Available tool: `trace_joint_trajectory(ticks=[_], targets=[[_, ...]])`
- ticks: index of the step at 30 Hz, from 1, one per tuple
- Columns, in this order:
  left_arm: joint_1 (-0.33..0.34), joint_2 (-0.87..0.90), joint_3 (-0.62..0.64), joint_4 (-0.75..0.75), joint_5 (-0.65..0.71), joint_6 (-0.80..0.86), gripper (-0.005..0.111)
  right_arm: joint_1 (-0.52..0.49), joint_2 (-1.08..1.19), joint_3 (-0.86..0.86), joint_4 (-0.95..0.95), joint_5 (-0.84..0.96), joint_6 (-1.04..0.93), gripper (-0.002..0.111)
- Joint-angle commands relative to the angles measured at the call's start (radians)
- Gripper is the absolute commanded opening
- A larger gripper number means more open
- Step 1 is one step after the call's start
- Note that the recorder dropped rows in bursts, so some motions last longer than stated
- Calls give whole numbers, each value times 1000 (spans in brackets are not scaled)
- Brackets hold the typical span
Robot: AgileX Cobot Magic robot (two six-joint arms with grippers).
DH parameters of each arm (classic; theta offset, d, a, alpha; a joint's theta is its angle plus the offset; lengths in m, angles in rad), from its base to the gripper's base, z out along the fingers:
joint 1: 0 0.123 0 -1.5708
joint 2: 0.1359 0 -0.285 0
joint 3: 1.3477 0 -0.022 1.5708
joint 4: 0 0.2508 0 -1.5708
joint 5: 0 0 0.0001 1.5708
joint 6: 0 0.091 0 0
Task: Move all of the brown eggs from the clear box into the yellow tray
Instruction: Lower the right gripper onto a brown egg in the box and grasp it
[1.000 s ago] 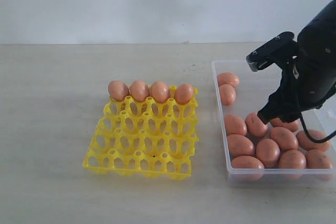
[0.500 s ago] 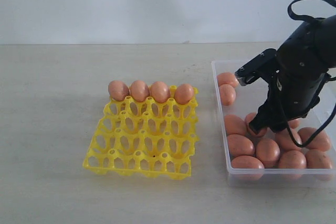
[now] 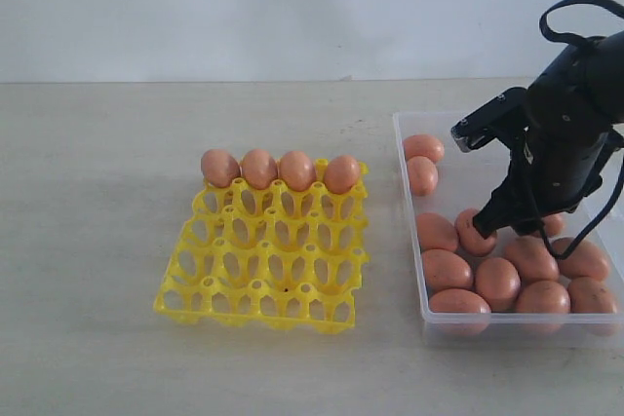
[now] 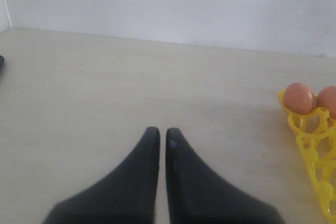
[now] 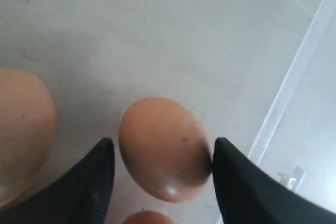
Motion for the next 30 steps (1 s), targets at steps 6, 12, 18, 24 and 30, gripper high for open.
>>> trace_joint_trajectory(ticks=[6, 12, 18, 24, 30], targets=[[3, -3, 4, -1, -8, 4, 4, -13, 0, -6, 29, -29, -1, 36], [3, -3, 4, -1, -8, 4, 4, -13, 0, -6, 29, -36, 2, 21], [3, -3, 4, -1, -4, 4, 4, -13, 0, -6, 29, -43, 13, 8], [3, -3, 4, -1, -4, 4, 4, -13, 0, -6, 29, -67, -3, 8], [3, -3, 4, -1, -4, 4, 4, -13, 0, -6, 28, -134, 33, 0]])
